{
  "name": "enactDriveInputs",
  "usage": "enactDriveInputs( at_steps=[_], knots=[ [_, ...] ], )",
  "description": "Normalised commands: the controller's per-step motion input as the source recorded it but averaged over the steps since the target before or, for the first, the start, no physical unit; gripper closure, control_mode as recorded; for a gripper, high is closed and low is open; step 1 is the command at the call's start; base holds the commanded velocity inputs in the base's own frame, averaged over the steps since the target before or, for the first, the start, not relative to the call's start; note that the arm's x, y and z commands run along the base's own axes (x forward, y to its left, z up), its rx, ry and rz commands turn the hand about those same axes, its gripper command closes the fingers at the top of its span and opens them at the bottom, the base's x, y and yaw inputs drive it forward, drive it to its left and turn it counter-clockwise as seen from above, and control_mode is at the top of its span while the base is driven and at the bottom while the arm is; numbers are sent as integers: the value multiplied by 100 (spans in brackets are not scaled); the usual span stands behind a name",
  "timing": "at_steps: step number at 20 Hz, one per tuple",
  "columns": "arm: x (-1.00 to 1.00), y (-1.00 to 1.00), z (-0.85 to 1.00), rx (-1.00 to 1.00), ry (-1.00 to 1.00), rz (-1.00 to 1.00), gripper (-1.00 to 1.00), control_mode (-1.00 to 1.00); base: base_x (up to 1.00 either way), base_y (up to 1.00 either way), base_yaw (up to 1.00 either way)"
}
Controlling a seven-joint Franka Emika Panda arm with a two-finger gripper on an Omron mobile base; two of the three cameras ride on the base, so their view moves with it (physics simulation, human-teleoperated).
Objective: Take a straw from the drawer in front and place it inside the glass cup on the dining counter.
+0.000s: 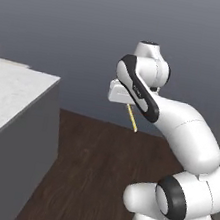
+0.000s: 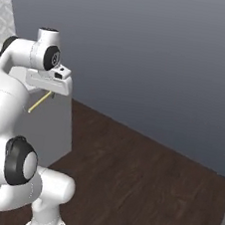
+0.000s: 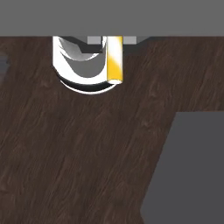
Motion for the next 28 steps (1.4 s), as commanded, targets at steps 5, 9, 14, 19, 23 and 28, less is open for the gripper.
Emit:
enactDriveInputs(
  at_steps=[5,9,14,19,23,28],
  knots=[
    [0,0,0,0,0,0,100,100,100,-29,33],
    [0,0,0,0,0,0,100,100,100,-36,36],
    [0,0,0,0,0,0,100,100,100,-41,38],
    [0,0,0,0,0,0,100,100,100,-45,42],
    [0,0,0,0,0,0,100,100,100,-43,47],
    [0,0,0,0,0,0,100,100,100,-43,53]
  ],
)
